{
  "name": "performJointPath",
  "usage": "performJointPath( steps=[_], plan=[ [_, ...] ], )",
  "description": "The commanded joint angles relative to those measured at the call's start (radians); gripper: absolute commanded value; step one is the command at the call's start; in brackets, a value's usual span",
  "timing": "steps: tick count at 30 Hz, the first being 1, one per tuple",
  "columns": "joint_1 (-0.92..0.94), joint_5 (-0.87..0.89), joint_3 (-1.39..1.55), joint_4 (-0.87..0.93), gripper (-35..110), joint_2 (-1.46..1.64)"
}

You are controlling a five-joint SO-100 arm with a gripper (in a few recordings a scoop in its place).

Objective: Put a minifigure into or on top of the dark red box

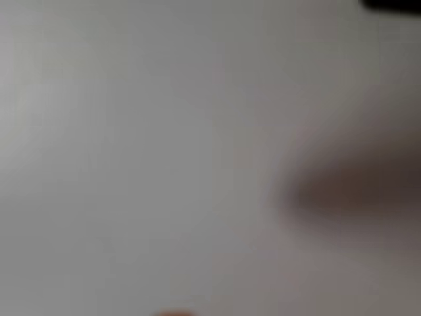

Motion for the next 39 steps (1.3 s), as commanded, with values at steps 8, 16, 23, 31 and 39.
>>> performJointPath(
  steps=[8,16,23,31,39],
  plan=[
    [0.038,-0.077,-0.112,0.049,20,-0.012],
    [0.031,-0.064,-0.127,-0.021,20,-0.067],
    [0.034,-0.081,-0.218,-0.003,20,-0.110],
    [0.054,-0.130,-0.499,0.140,20,-0.268],
    [0.072,-0.161,-1.281,0.448,20,-0.690]
  ],
)
